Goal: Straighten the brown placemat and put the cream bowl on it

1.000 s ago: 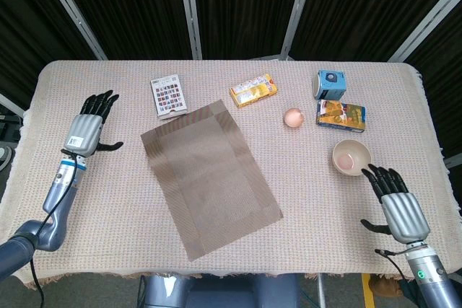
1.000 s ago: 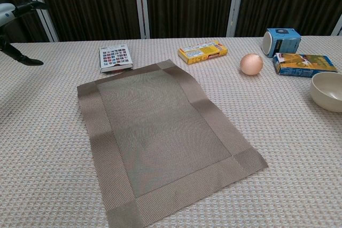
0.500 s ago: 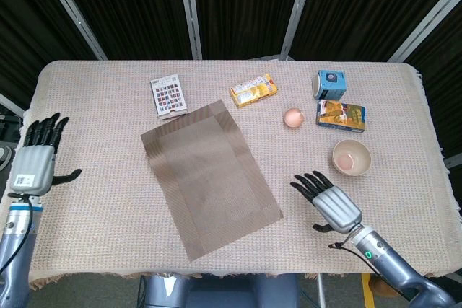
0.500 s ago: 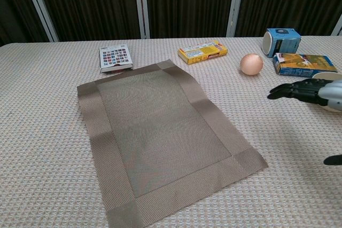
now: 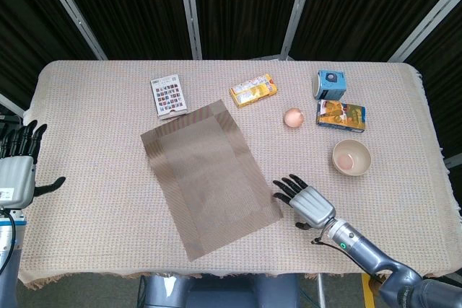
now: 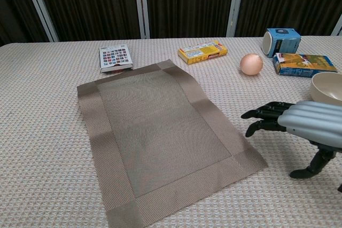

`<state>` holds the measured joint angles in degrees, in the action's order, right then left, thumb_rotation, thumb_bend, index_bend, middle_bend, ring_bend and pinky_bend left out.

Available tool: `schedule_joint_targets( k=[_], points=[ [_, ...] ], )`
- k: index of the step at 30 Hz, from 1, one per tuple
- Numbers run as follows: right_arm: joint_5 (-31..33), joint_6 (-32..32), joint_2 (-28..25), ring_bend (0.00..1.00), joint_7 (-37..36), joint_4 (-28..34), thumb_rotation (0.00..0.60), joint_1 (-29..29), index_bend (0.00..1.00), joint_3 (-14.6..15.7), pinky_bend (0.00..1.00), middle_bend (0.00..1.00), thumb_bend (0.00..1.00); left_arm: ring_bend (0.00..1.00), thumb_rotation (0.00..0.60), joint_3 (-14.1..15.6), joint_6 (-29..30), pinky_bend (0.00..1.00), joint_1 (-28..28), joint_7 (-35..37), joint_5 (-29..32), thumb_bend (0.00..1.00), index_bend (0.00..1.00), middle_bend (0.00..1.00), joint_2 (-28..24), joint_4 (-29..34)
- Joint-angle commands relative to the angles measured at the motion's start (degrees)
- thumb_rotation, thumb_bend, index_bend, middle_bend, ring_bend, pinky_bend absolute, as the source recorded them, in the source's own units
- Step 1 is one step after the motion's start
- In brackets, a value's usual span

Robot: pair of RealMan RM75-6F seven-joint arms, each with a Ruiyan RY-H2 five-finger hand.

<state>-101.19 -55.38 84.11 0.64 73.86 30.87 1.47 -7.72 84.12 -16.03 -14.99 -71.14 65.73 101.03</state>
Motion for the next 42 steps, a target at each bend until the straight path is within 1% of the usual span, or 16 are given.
schedule_joint_targets(
  k=[1,13,18,27,30,34,38,40,42],
  points=[
    [-0.8,-0.7,1.7,0.00,0.5,-1.6,0.600,0.6,0.24,0.7,0.00,0.00,0.13,0.00,0.600,-0.2,-0.3,0.00,-0.1,0.2,0.0,0.00,0.00,0.00,0.1,-0.2],
    [0.9,-0.6,5.0,0.00,1.6,-2.4,0.600,2.2,0.24,0.0,0.00,0.00,0.13,0.00,0.600,-0.6,-1.2,0.00,0.0,0.3,-0.1,0.00,0.00,0.00,0.4,-0.6],
    [1.7,-0.7,5.3,0.00,2.6,-1.9,0.600,2.7,0.24,-0.4,0.00,0.00,0.13,0.00,0.600,-0.7,-1.4,0.00,0.1,0.5,0.0,0.00,0.00,0.00,0.4,-0.8],
    [2.8,0.2,6.0,0.00,3.7,-1.8,0.600,3.3,0.24,-0.1,0.00,0.00,0.13,0.00,0.600,-0.9,-1.6,0.00,0.3,0.7,-0.4,0.00,0.00,0.00,0.3,-0.7],
    [3.3,0.1,6.8,0.00,3.7,-1.9,0.600,3.6,0.24,-0.3,0.00,0.00,0.16,0.00,0.600,-1.0,-1.7,0.00,0.4,0.8,-0.4,0.00,0.00,0.00,0.2,-0.7],
    [3.6,-0.7,7.5,0.00,3.6,-1.9,0.600,3.9,0.26,-0.7,0.00,0.00,0.25,0.00,0.600,-1.0,-1.9,0.00,0.5,0.9,-0.4,0.00,0.00,0.00,0.2,-0.7],
    [3.8,-1.3,8.0,0.00,3.2,-2.1,0.600,4.3,0.34,-0.8,0.00,0.01,0.38,0.00,0.600,-1.1,-2.0,0.00,0.5,0.9,-0.6,0.00,0.00,0.00,0.2,-0.8],
    [3.6,-2.1,8.2,0.00,2.7,-2.4,0.600,4.3,0.36,-0.7,0.00,0.02,0.43,0.00,0.600,-1.1,-2.1,0.00,0.5,0.9,-0.7,0.00,0.00,0.00,0.2,-0.8],
    [3.2,-3.1,8.5,0.00,2.0,-2.8,0.600,4.2,0.45,-0.5,0.00,0.05,0.47,0.00,0.600,-1.2,-2.1,0.00,0.6,0.9,-0.7,0.00,0.00,0.00,0.2,-0.8]
  ],
)
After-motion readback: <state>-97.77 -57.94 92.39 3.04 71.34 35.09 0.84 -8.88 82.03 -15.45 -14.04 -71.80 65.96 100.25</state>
